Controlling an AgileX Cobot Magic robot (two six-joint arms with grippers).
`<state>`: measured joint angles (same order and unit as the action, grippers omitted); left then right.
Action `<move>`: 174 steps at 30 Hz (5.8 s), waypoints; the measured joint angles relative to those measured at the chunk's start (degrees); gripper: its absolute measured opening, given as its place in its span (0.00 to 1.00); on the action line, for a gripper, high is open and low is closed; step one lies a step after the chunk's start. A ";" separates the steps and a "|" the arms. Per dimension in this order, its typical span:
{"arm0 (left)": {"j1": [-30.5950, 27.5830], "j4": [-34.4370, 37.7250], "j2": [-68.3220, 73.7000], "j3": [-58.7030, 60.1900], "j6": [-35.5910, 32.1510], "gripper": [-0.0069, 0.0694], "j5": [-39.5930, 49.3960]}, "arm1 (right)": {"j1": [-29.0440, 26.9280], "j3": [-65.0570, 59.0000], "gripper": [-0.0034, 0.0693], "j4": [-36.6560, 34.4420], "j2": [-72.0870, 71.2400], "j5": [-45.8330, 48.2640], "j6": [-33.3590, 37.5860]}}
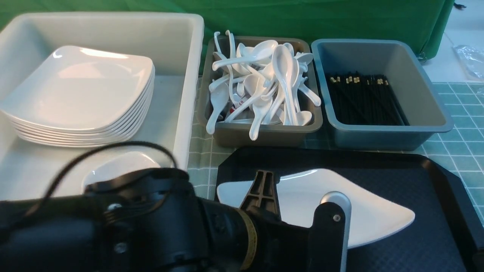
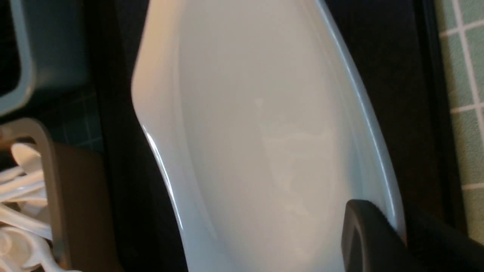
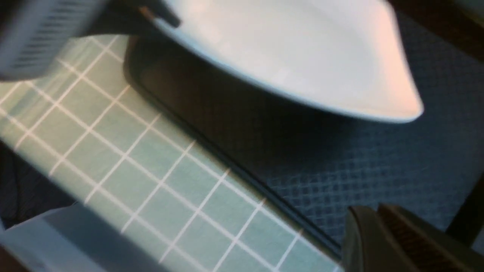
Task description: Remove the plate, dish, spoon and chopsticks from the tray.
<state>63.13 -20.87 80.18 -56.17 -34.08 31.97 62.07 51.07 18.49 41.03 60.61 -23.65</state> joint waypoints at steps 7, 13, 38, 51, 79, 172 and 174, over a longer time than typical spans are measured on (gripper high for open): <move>1.62 1.37 -7.76 0.20 1.04 0.13 0.91 | 0.00 4.32 0.16 6.23 0.00 0.73 -3.86; 1.62 -3.10 -17.62 0.38 4.60 0.13 -1.79 | 0.00 8.80 0.16 11.83 0.00 -0.53 -8.52; -55.97 -14.20 2.05 -2.45 1.22 0.13 -3.81 | 0.00 9.73 0.07 8.16 3.34 -14.00 -0.67; -56.31 -13.27 11.07 -6.90 1.42 0.22 -6.45 | 0.00 9.73 0.07 6.81 3.40 -13.12 0.85; -50.30 42.50 -35.57 -0.51 0.83 0.15 -6.45 | 0.00 9.73 0.10 6.50 3.40 -12.70 0.58; -49.65 33.84 -67.78 27.08 14.12 0.11 -18.99 | -56.66 -51.40 0.13 -13.89 -40.96 -47.42 23.65; -54.42 30.65 -70.28 30.88 20.49 0.11 -20.28 | -56.66 -51.40 0.14 -13.89 -40.96 -47.42 23.65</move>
<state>8.71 9.78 9.90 -25.28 -13.59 11.69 5.41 -0.33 4.60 0.08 13.19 0.00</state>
